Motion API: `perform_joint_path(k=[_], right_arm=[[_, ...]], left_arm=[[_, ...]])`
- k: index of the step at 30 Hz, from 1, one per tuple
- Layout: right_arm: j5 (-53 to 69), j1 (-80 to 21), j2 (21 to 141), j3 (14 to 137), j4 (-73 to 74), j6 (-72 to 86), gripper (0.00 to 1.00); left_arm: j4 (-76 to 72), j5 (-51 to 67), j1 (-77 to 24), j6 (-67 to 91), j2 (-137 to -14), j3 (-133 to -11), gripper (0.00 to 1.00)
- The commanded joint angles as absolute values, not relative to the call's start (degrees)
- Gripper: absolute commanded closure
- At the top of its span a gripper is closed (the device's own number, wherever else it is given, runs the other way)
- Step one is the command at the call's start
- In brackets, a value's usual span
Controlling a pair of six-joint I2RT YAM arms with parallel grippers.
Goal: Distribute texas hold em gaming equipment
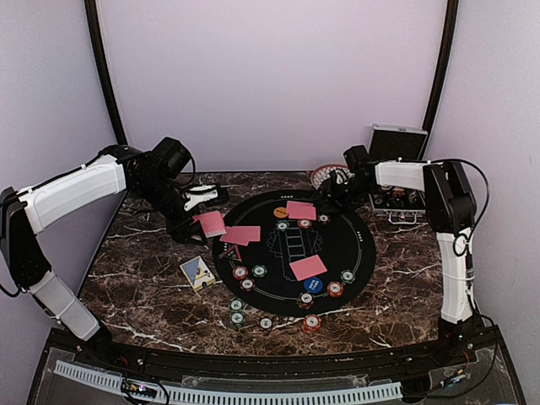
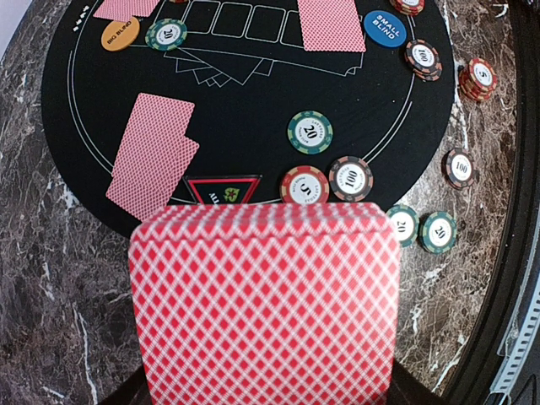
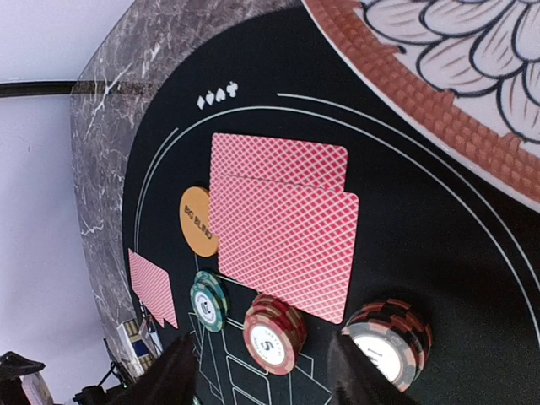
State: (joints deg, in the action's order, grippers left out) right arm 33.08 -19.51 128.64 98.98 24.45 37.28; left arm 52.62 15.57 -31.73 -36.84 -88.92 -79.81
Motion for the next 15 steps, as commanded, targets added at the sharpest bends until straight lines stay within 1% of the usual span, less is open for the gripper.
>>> perform_joint_path(k=[1,3,6,12,15], right_arm=[[30.23,-21.31,121.56,99.23,24.9,35.46,0.37],[30.22,-22.67,120.03,99.04,25.05,34.91,0.32],[32.67,-25.51,117.2,97.07,23.18,36.23,0.31],[38.95,-33.6,112.17,89.72,12.65,43.19,0.29],[39.26,-37.1,109.81,86.35,8.04,45.78,0.27]], left_arm=[[53.6,16.27,-31.58,-37.27,-87.74,-81.96,1.0],[53.54,16.28,-31.57,-37.17,-87.86,-82.18,1.0],[53.42,16.07,-31.6,-37.25,-87.91,-82.47,1.0],[53.09,16.84,-31.55,-37.04,-88.41,-82.91,1.0],[53.01,17.1,-31.55,-36.92,-88.54,-83.05,1.0]])
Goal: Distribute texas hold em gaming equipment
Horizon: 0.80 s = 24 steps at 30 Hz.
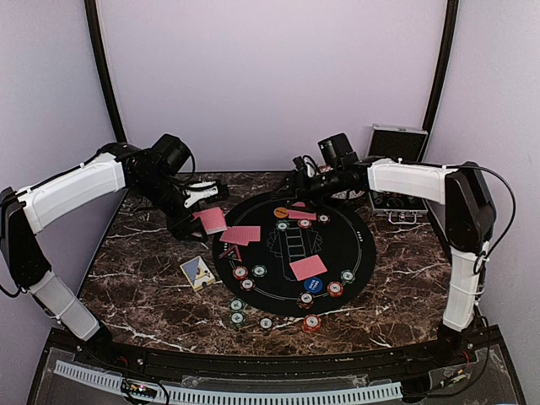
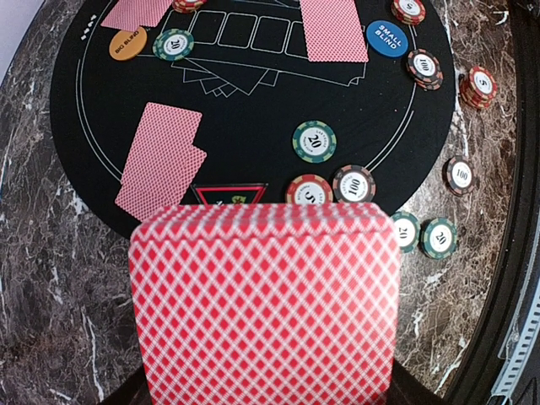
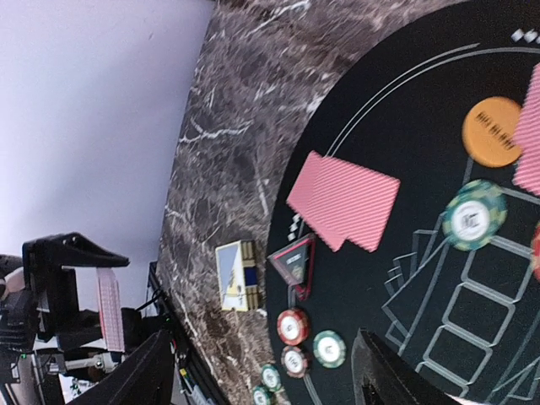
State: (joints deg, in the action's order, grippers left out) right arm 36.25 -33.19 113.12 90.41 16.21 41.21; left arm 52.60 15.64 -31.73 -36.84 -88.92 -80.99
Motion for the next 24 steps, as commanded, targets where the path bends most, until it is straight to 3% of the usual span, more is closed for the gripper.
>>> perform_joint_path(k=[1,8,24], right_arm=[[39.7,-38.03,108.9,84.79,5.38,47.36,0.26],[41.73,-42.82,107.5,80.79,-4.69,53.36,0.25],[43.24,-49.66,114.89,89.6,-7.98,57.43,0.24]], left_arm=[[52.93,17.07,-31.55,-36.92,-88.52,-83.01,1.0],[52.66,17.32,-31.54,-36.87,-88.64,-82.92,1.0],[52.79,17.83,-31.58,-36.28,-88.35,-82.86,1.0]])
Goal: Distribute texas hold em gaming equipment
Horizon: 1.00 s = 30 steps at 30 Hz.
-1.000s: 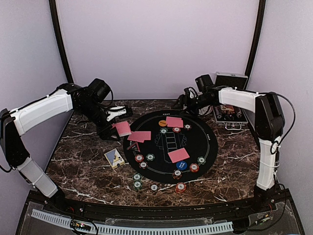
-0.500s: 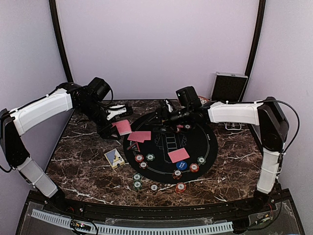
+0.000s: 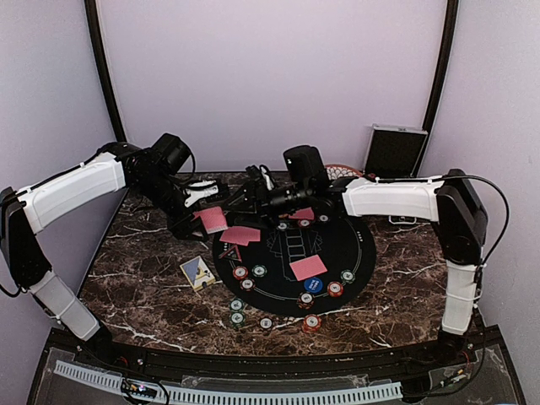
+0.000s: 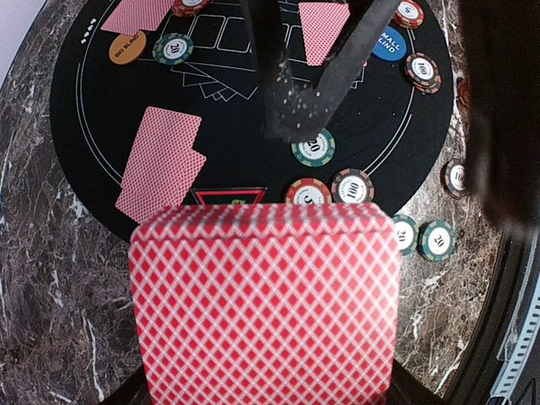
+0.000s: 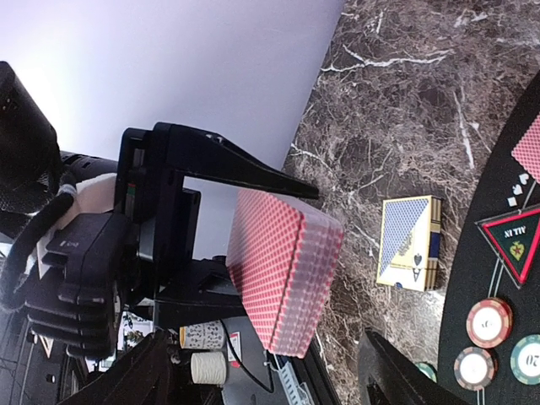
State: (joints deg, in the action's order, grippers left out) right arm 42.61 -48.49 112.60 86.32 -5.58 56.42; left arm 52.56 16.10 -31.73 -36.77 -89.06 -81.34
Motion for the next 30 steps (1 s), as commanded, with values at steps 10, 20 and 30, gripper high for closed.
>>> perform_joint_path(k=[10,20,30], right_arm=[[42.82,-50.84,117.83,91.57,-6.02,56.88,0.24],[42.8,-51.33,121.15,94.19,-6.99,58.34,0.24],[43.55,-51.79,125.56,97.61,-9.31,61.5,0.26]], left_arm=[[52.87,17.9,-31.6,-36.55,-87.85,-82.82,1.0],[52.84,18.3,-31.58,-36.25,-87.82,-82.88,1.0],[52.87,18.34,-31.58,-36.21,-87.53,-82.72,1.0]])
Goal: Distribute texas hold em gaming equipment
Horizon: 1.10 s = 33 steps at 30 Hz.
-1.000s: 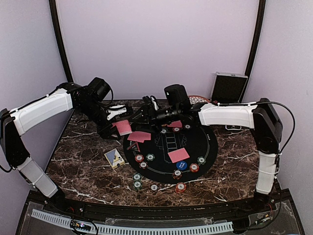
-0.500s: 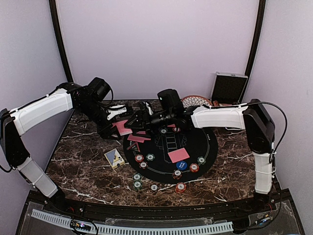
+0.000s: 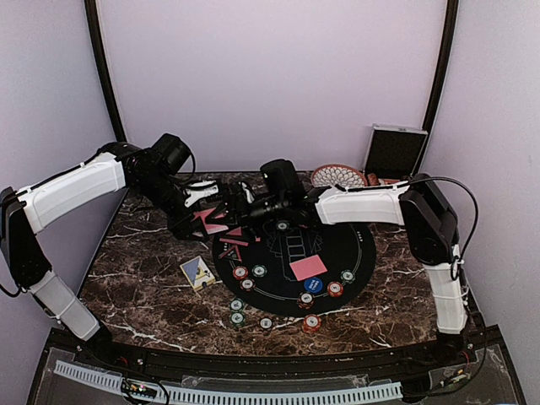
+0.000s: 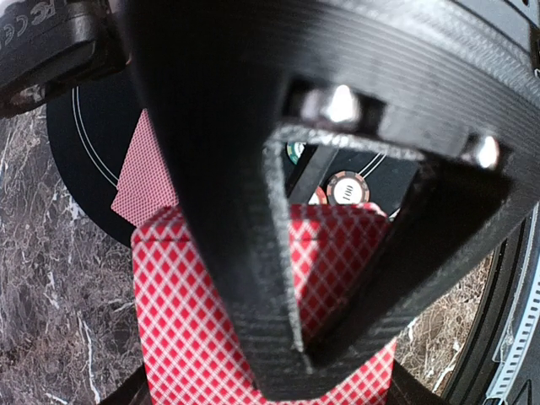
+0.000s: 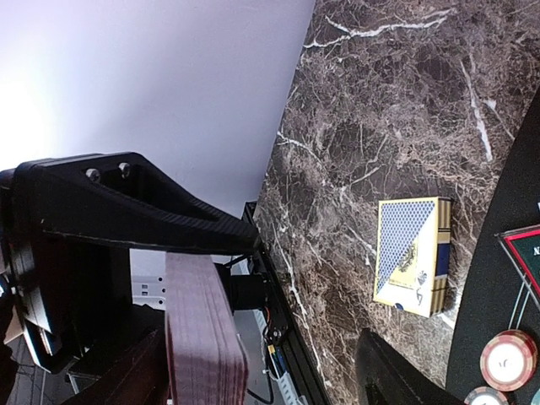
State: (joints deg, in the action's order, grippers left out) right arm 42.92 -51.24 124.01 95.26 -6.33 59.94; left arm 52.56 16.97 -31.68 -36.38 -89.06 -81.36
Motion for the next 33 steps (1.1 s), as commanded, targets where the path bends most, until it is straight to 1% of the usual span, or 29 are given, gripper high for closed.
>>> perform_joint_path(k=[1,8,16,20,29,33], right_arm=[[43.51,-51.84,125.78,97.77,-9.24,61.52,0.26],[42.42,-51.14,125.89,96.37,-6.52,59.92,0.3],[41.62,-49.11,122.51,90.68,-7.03,59.44,0.38],[41.66,-48.65,121.42,89.43,-6.79,59.2,0.44],[41.75,-48.6,118.84,88.9,-6.41,59.11,0.48],[41.92,-48.55,117.6,88.87,-6.02,59.03,0.57]], left_arm=[[52.89,18.35,-31.56,-36.21,-87.49,-82.71,1.0],[52.79,18.3,-31.6,-36.45,-87.22,-82.33,1.0],[52.69,18.23,-31.53,-36.52,-86.98,-82.01,1.0],[52.76,18.12,-31.56,-36.56,-86.84,-82.05,1.0],[52.69,17.88,-31.59,-36.49,-86.85,-81.92,1.0],[52.58,17.77,-31.56,-36.47,-86.78,-81.76,1.0]])
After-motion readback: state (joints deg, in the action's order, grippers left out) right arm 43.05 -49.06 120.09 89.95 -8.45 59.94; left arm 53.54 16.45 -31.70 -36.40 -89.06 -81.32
